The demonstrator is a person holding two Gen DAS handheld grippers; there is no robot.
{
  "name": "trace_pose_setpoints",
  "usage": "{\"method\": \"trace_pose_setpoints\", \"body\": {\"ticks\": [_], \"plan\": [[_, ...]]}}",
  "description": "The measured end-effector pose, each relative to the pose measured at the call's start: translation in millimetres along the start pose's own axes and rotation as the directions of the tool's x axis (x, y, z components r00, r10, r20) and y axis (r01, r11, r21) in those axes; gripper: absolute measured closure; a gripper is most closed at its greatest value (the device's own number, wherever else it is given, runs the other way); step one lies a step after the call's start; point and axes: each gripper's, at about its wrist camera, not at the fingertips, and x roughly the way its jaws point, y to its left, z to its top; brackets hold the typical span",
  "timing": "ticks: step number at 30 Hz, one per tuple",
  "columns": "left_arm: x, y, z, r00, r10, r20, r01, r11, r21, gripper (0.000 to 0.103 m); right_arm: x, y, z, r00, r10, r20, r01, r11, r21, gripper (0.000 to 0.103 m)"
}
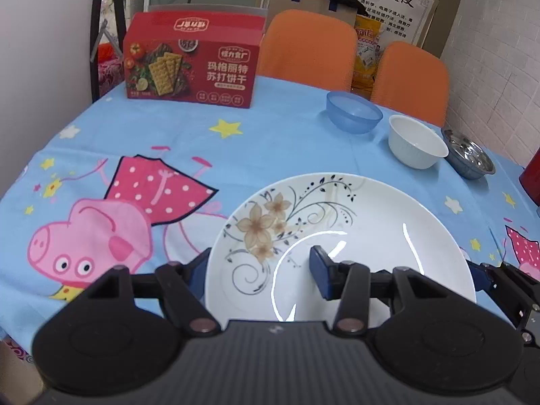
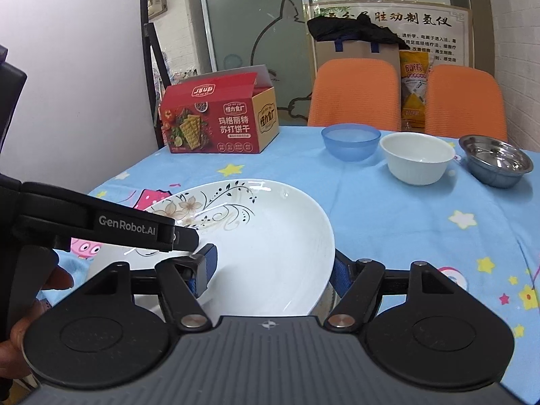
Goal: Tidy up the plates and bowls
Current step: 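Close both grippers on the floral plate rim and lift it, then lower the floral plate onto the plate stack and open both grippers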
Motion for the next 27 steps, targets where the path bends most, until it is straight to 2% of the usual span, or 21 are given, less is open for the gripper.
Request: {"method": "trace_pose_setpoints", "body": {"ticks": [8,10,13,16,23,27], "plan": [[11.6,5.4,-11.5,0.998,-0.052,-0.028,0.052,0.999,-0.003,0.053,7.0,1.7,-6.7,0.999,-0.032,-0.035,0.032,0.999,-0.011,0.0],[12.9,3.2,-12.4,0.998,-0.057,-0.024,0.057,0.998,0.007,0.048,5.9,-0.7,-7.3,0.999,-0.028,-0.026,0.028,1.0,-0.003,0.0],[9.9,1.1,-10.5,0.998,-0.055,0.005,0.055,0.998,0.027,0.047,2.6,-2.4,-6.8,0.998,-0.061,-0.004,0.061,0.998,-0.012,0.0],[2.7,0.9,-5.6,0.998,-0.036,0.05,0.035,0.999,0.032,0.044,-8.2,-5.2,-5.1,0.992,-0.107,0.062,0.108,0.994,-0.022,0.0],[-12.4,-7.0,3.9,0.994,-0.037,0.105,0.034,0.999,0.035,0.04,-11.7,-6.5,-1.5,0.995,-0.074,0.066,0.077,0.996,-0.051,0.0],[-14.8,-16.4,2.0,0.993,-0.049,0.108,0.042,0.997,0.061,0.032,-11.7,-14.2,-2.5,0.995,-0.076,0.058,0.078,0.997,-0.028,0.0]]}}
